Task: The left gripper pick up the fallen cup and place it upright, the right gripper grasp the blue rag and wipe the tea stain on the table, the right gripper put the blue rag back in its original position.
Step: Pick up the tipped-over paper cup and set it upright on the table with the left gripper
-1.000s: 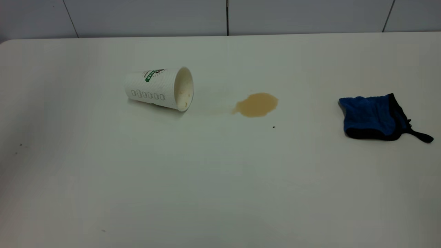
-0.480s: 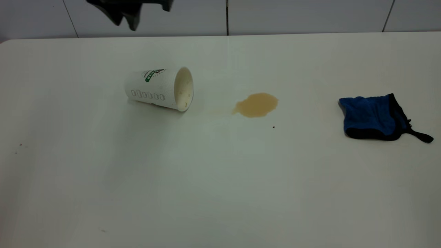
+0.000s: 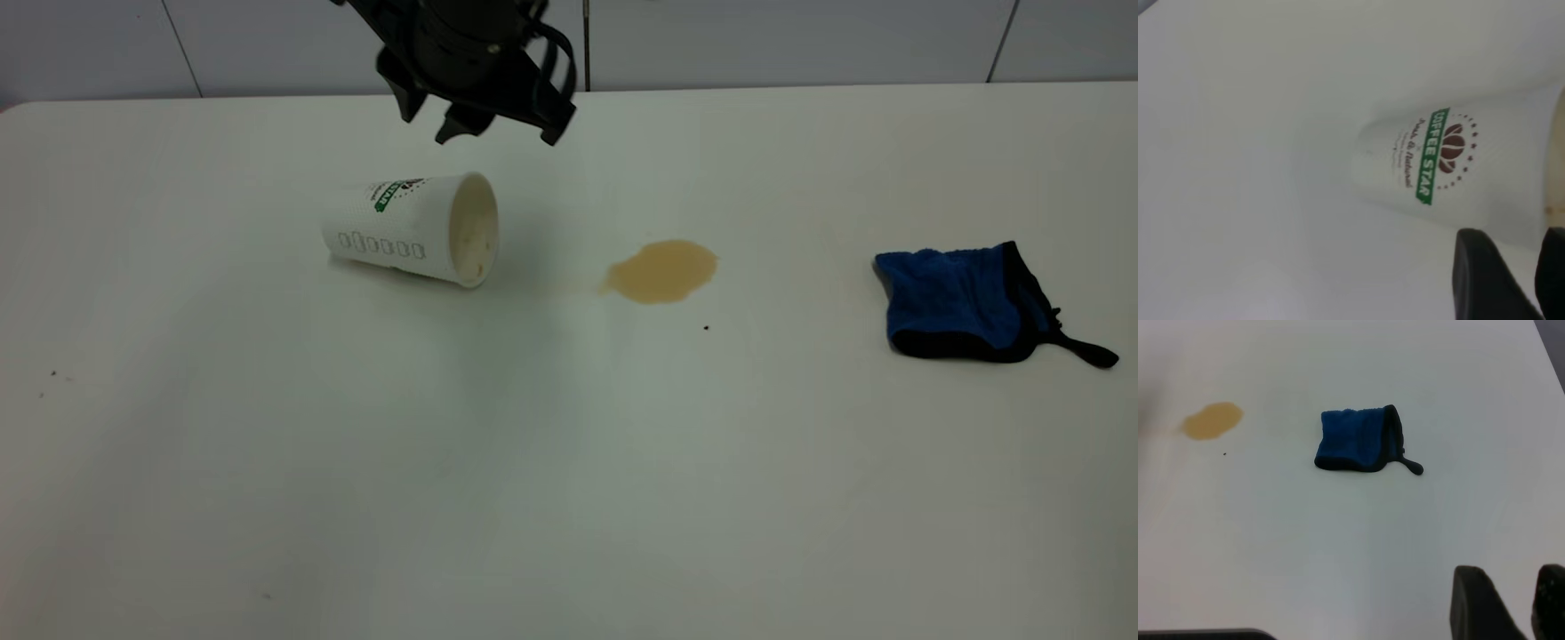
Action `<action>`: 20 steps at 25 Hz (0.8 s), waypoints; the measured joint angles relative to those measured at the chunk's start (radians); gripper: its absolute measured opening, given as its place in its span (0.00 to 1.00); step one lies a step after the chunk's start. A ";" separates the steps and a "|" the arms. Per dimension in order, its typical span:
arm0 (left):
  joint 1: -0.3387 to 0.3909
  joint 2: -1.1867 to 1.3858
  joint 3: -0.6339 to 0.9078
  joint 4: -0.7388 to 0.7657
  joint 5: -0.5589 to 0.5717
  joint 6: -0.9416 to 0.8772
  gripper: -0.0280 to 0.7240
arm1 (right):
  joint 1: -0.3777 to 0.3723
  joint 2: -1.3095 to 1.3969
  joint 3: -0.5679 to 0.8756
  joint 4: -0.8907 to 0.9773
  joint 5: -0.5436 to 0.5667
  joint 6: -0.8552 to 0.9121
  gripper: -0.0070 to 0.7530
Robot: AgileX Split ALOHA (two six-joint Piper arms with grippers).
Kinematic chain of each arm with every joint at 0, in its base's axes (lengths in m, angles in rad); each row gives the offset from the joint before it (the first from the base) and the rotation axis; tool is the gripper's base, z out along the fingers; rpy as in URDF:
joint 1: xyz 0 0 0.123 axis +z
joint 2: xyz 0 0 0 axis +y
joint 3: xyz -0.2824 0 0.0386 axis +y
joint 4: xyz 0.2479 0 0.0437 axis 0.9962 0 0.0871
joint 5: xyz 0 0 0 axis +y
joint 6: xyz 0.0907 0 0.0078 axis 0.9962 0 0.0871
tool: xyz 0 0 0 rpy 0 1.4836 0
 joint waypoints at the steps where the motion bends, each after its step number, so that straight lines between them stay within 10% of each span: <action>1: -0.011 0.024 -0.025 0.000 0.007 0.000 0.36 | 0.000 0.000 0.000 0.000 0.000 0.000 0.32; 13: -0.030 0.136 -0.101 0.020 0.039 -0.029 0.41 | 0.000 0.000 0.000 0.000 0.000 0.000 0.32; 20: -0.028 0.143 -0.108 0.038 0.035 -0.038 0.64 | 0.000 0.000 0.000 0.000 0.000 0.000 0.32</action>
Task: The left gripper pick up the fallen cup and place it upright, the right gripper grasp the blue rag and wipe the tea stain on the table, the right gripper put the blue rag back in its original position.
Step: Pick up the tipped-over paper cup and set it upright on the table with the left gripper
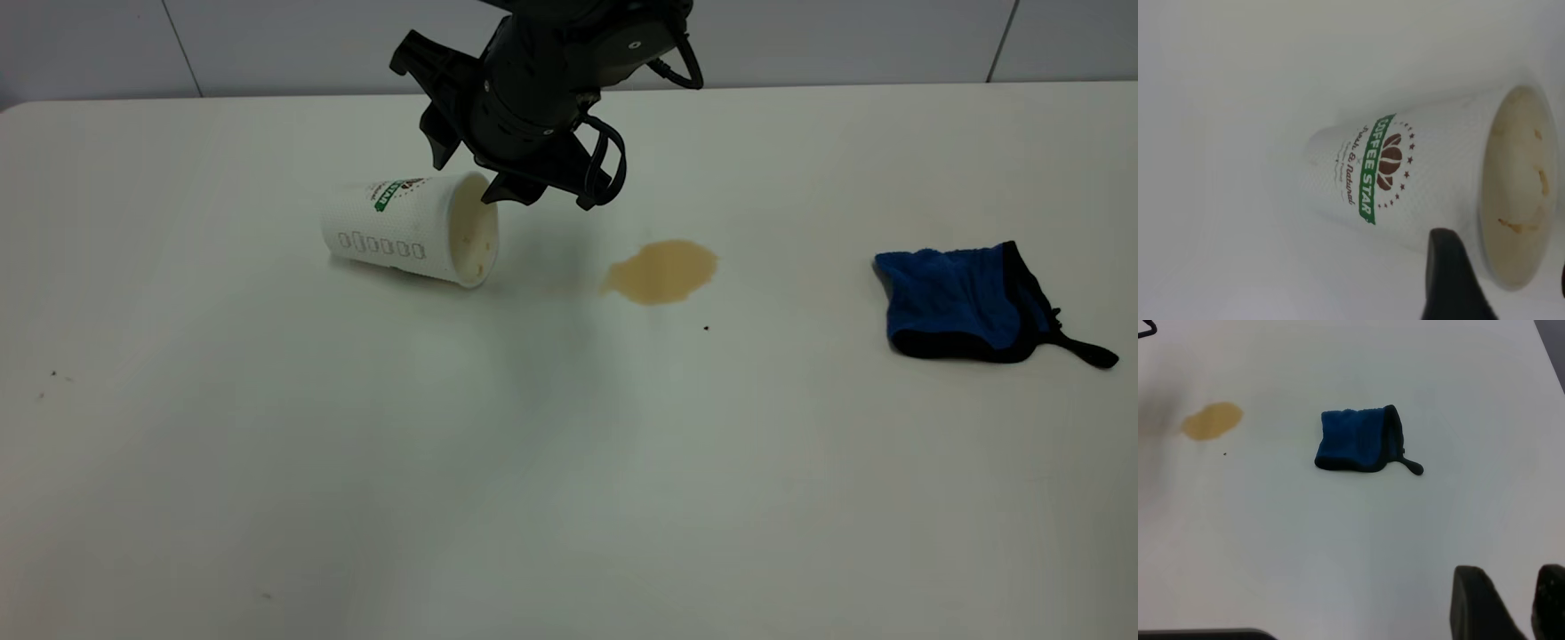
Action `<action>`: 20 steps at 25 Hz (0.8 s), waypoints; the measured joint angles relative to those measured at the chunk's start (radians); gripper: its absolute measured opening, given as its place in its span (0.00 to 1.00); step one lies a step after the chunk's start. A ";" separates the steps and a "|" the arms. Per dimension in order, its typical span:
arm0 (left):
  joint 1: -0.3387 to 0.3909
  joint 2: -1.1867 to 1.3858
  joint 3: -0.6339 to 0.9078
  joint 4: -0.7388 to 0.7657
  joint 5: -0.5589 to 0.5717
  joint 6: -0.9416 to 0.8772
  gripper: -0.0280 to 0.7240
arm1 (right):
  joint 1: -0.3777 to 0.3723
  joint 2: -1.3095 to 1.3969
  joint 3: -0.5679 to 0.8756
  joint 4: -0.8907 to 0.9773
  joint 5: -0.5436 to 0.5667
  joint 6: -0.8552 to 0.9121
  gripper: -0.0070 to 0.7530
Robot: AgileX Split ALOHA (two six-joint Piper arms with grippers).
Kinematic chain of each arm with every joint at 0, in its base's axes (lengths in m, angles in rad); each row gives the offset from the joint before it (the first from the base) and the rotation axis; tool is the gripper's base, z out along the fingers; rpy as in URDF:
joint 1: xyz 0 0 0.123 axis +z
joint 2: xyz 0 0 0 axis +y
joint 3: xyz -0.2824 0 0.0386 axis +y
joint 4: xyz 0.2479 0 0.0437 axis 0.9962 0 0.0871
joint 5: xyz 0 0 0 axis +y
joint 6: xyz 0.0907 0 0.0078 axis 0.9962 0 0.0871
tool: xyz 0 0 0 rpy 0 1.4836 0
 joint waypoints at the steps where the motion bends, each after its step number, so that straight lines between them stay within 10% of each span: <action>1: 0.002 0.000 0.000 0.002 0.000 -0.005 0.69 | 0.000 0.000 0.000 0.000 0.000 0.000 0.32; 8: 0.045 0.028 0.000 0.022 -0.012 -0.033 0.90 | 0.000 0.000 0.000 0.000 0.000 0.000 0.32; 20: 0.061 0.081 0.000 0.096 -0.052 -0.097 0.83 | 0.000 0.000 0.000 0.000 0.000 0.000 0.32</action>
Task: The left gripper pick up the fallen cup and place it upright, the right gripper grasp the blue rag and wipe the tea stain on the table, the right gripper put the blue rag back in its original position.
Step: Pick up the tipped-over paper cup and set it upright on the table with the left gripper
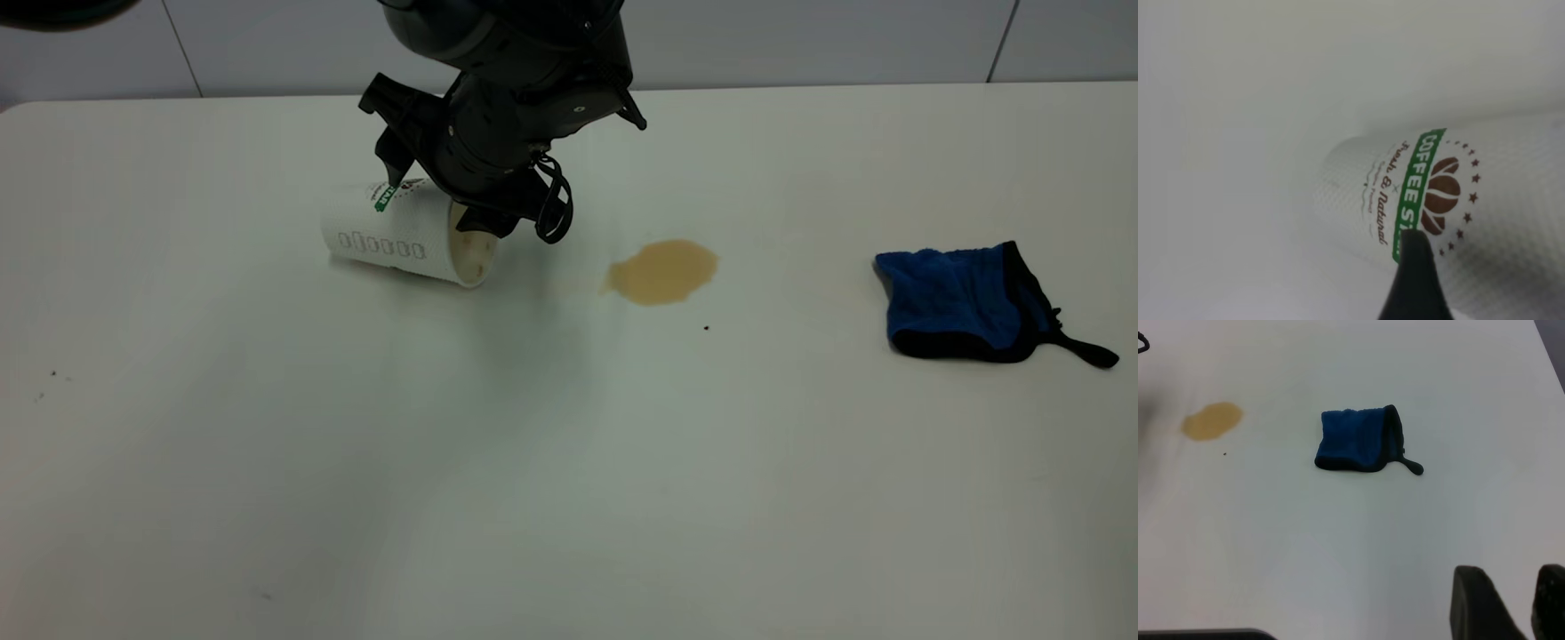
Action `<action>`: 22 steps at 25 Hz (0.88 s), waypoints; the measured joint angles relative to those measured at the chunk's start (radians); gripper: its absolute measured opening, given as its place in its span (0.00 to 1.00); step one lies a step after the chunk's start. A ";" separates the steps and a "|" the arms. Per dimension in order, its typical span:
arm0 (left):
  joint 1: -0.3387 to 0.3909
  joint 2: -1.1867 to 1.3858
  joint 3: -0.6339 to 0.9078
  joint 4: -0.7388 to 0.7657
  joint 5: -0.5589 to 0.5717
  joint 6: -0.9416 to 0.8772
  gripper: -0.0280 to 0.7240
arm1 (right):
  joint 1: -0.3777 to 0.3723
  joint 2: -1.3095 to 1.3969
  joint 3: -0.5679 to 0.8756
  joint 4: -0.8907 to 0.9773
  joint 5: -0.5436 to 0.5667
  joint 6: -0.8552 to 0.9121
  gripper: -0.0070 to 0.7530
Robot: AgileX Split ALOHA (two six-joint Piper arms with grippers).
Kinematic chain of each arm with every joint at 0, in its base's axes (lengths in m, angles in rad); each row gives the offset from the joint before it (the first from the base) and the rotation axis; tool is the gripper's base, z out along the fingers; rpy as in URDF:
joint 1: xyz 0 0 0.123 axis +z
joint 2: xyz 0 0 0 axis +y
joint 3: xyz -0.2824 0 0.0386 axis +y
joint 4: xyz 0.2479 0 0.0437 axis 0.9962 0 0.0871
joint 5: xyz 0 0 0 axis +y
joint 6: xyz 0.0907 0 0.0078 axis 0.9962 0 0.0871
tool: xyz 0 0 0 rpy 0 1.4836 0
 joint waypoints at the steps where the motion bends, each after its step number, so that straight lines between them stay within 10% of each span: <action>1: 0.001 0.001 0.000 0.004 0.001 -0.003 0.80 | 0.000 0.000 0.000 0.000 0.000 0.000 0.32; 15: 0.009 0.030 -0.066 0.122 0.162 -0.102 0.08 | 0.000 0.000 0.000 0.000 0.000 0.000 0.32; 22: 0.034 0.008 -0.359 0.001 0.293 0.051 0.05 | 0.000 0.000 0.000 0.000 0.000 0.000 0.32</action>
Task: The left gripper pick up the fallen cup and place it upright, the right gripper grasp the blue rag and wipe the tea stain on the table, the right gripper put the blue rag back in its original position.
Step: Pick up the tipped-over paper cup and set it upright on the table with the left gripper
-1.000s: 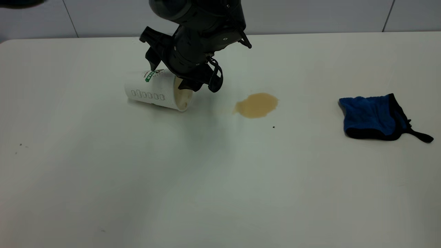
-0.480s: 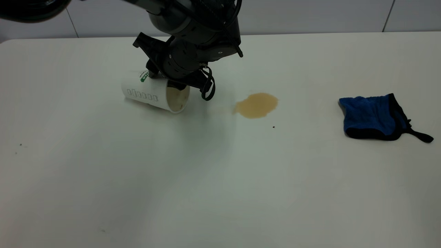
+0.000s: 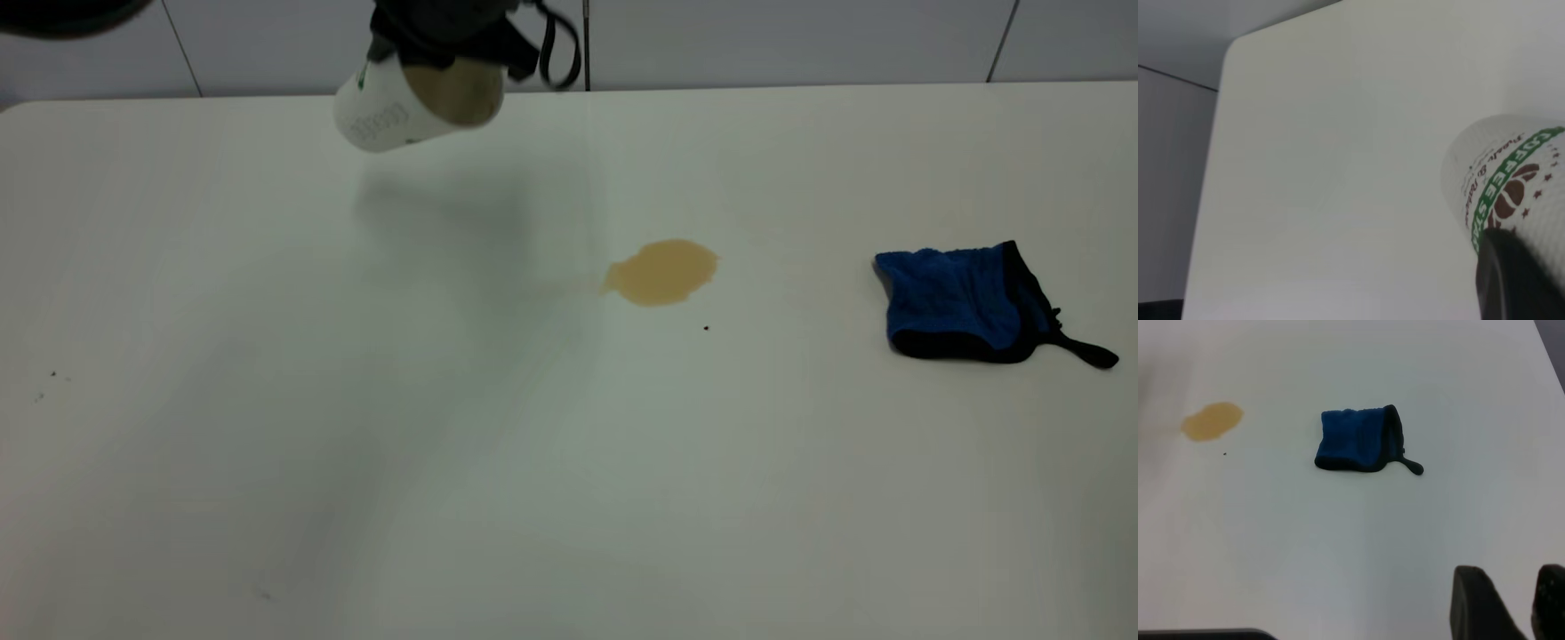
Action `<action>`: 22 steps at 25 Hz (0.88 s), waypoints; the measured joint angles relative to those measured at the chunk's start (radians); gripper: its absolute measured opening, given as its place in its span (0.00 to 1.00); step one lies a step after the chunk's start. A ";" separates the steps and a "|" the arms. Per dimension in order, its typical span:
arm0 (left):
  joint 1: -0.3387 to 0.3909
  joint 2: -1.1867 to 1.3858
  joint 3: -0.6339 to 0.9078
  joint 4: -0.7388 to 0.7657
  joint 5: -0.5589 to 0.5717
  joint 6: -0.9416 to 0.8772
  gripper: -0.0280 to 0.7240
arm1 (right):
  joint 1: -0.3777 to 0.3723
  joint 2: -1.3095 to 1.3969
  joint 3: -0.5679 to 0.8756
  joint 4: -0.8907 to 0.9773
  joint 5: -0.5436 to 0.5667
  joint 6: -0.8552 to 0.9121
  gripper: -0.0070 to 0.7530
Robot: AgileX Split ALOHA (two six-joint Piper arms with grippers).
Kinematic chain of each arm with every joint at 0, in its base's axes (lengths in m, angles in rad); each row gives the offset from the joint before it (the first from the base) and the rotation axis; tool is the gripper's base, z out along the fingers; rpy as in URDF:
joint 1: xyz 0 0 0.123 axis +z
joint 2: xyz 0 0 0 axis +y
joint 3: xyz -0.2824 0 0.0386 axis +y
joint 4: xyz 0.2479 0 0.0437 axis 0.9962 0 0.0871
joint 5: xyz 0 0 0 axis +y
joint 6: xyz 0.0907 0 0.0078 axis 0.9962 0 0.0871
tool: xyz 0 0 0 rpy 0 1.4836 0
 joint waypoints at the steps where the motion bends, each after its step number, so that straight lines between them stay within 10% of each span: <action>1: 0.011 -0.010 -0.048 -0.060 0.000 0.059 0.05 | 0.000 0.000 0.000 0.000 0.000 0.000 0.32; 9: 0.186 -0.032 -0.274 -0.568 0.000 0.525 0.05 | 0.000 0.000 0.000 0.000 0.000 0.000 0.32; 22: 0.449 0.056 -0.281 -1.126 -0.003 0.732 0.08 | 0.000 0.000 0.000 0.000 0.000 0.000 0.32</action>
